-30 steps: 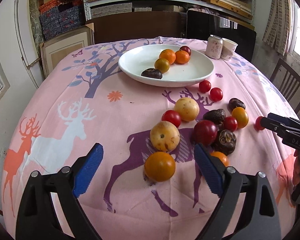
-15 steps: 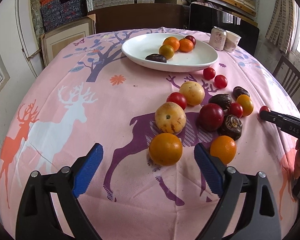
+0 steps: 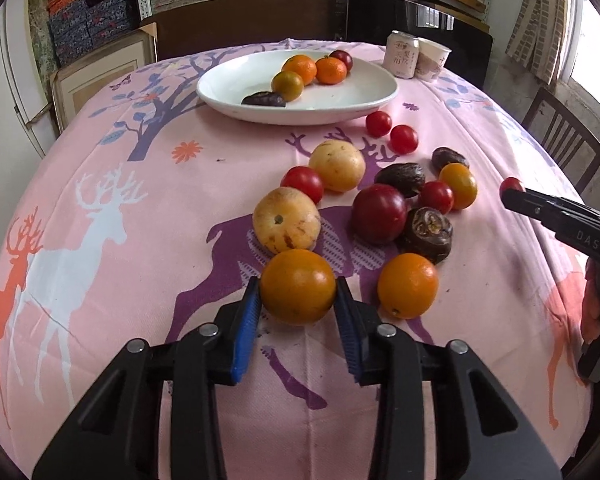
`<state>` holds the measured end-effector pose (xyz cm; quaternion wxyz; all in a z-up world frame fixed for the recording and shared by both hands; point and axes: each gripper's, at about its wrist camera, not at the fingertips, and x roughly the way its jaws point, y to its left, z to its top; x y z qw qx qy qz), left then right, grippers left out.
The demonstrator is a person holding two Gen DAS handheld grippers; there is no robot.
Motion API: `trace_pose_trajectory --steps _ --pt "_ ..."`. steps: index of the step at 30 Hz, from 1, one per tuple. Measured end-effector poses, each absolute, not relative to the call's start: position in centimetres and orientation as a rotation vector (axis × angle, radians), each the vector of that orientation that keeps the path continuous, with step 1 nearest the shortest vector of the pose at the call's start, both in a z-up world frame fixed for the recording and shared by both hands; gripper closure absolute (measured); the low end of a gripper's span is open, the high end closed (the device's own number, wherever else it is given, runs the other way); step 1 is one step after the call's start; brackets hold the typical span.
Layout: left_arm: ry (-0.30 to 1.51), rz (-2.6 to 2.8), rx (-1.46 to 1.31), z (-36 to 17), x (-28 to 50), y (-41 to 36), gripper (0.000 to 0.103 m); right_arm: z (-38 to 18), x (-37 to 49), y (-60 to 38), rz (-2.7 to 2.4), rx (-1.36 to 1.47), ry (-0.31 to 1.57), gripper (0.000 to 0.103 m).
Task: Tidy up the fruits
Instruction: 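Grasp the red tomato with the right gripper while the left gripper grasps an orange, then place the red tomato and orange on the plate, opening both grippers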
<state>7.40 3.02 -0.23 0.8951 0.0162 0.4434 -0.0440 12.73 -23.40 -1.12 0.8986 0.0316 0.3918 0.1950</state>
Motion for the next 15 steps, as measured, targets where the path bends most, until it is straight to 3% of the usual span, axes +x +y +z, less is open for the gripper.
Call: trace_pose_trajectory --steps 8,15 --pt "0.688 -0.132 0.114 8.6 7.6 1.5 0.067 2.2 11.3 -23.4 0.469 0.145 0.717 0.073" --pt "0.640 -0.103 0.036 12.1 12.9 2.8 0.067 6.8 11.5 -21.4 0.506 0.108 0.632 0.073"
